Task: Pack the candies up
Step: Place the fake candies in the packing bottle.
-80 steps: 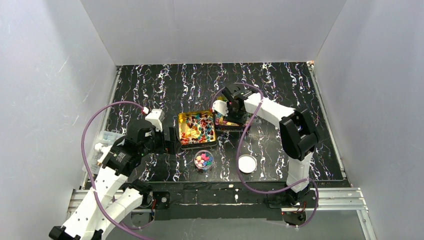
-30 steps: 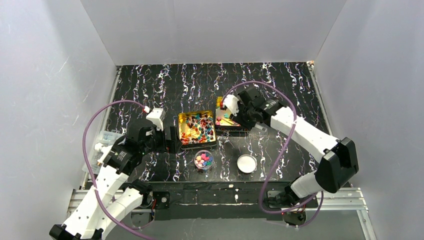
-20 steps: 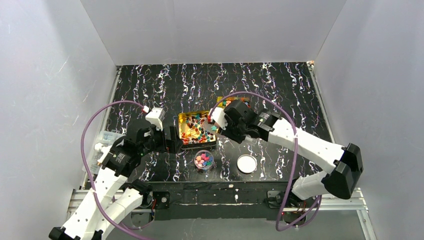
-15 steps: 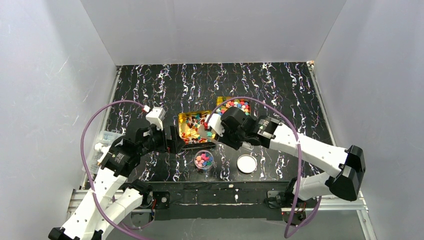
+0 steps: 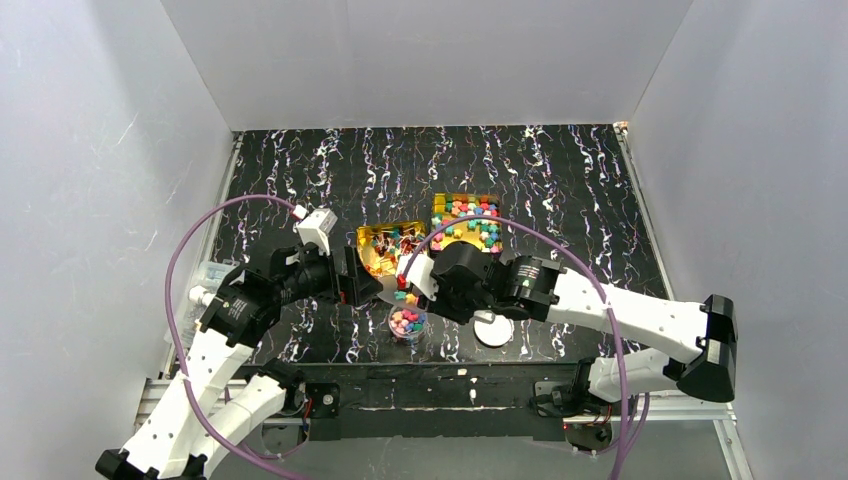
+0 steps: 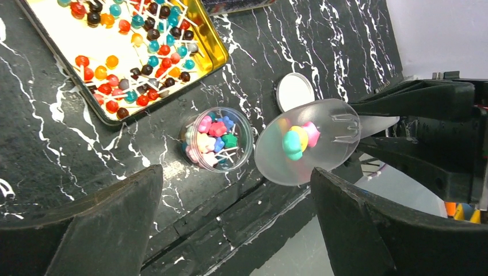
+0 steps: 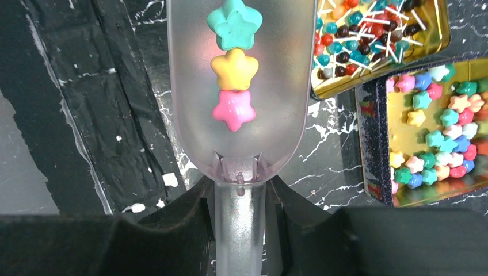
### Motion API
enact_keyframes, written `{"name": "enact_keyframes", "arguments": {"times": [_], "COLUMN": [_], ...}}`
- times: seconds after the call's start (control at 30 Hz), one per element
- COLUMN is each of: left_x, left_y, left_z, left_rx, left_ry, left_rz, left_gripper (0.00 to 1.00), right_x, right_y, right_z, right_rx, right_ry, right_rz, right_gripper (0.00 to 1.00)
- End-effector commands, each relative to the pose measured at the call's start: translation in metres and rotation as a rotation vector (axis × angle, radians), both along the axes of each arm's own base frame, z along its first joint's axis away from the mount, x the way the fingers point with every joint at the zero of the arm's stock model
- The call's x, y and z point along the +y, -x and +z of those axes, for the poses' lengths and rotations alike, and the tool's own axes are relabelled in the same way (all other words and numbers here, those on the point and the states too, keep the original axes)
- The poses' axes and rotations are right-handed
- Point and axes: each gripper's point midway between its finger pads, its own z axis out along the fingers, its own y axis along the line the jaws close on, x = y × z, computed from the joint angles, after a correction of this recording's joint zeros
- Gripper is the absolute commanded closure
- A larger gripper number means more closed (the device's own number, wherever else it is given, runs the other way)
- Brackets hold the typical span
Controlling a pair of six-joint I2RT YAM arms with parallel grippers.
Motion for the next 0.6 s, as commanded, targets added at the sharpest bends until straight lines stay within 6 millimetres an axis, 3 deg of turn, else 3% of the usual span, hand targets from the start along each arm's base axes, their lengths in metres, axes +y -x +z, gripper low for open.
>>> {"name": "enact_keyframes", "arguments": {"times": [0.0, 0.57], "left_x": [-0.008, -0.007], "left_y": [0.007, 0.006], "left_z": [0.011, 0.001], "left_rx": [0.007, 0.036], "left_ry": [0.046, 0.028], "left_rz": [-0.045, -0.043], "left_gripper": [0.01, 0.01], "right_x": [0.018, 0.018], "right_y": [0.003, 0.024], "right_z": [0.038, 0.090], "right_rx": [-0.032, -0.050], "right_ry": [-0.152, -0.366], "right_rz": [0.015, 0.078], "right_gripper": [0.99, 0.99]}}
